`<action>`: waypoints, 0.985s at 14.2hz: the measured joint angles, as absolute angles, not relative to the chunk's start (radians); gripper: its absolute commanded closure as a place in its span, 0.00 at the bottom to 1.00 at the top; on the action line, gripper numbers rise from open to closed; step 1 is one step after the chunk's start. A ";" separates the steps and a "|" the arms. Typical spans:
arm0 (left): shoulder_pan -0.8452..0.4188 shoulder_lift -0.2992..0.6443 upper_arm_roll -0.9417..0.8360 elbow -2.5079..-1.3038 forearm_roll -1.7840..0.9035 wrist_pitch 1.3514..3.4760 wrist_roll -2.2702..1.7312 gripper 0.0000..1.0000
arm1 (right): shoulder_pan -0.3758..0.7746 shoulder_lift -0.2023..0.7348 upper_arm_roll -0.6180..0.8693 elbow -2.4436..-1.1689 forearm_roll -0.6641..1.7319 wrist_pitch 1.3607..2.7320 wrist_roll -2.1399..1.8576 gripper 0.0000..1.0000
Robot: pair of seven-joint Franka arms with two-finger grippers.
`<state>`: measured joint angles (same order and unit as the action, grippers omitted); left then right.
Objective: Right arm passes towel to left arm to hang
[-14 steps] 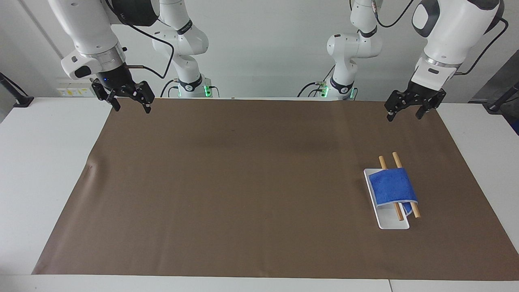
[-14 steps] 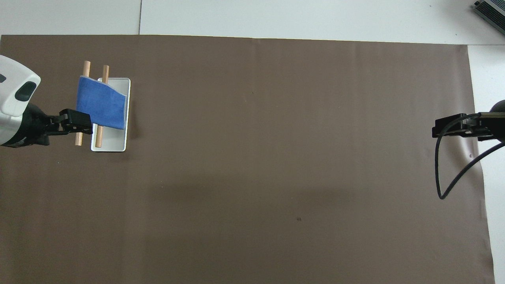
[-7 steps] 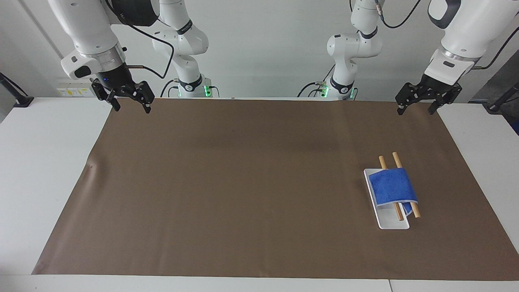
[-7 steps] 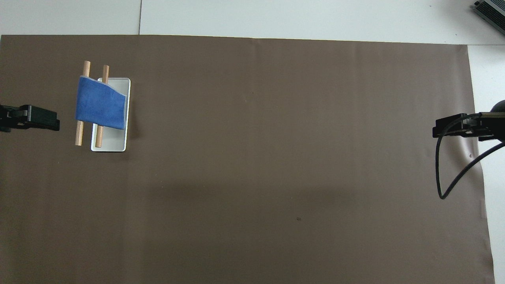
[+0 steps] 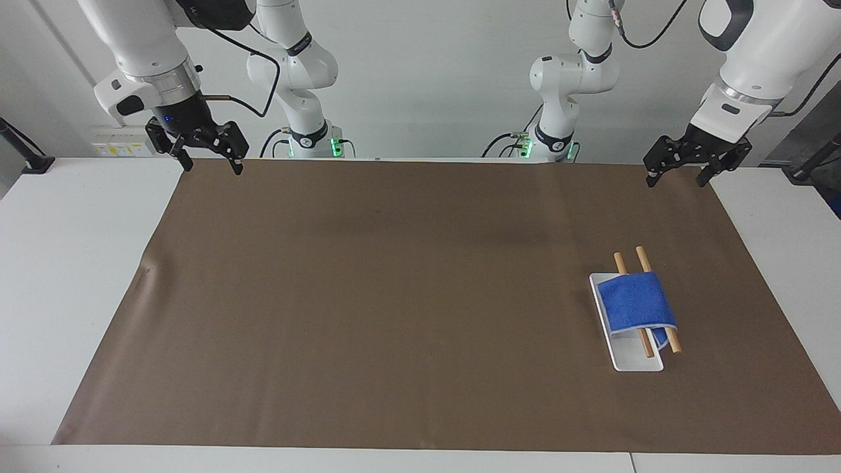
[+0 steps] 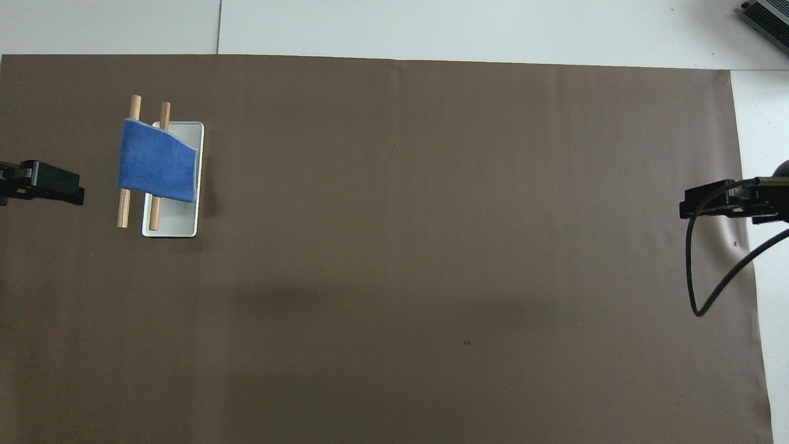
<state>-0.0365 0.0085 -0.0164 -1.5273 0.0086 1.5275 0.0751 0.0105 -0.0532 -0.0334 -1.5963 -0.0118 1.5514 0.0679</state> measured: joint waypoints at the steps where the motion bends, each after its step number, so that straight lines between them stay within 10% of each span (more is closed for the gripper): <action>1: -0.035 0.008 -0.016 -1.527 0.009 1.527 0.123 0.00 | 0.011 -0.053 -0.033 -1.596 -0.012 1.551 0.068 0.00; 14: -0.033 0.003 -0.018 -1.527 -0.002 1.500 0.060 0.00 | 0.011 -0.053 -0.032 -1.597 -0.012 1.551 0.068 0.00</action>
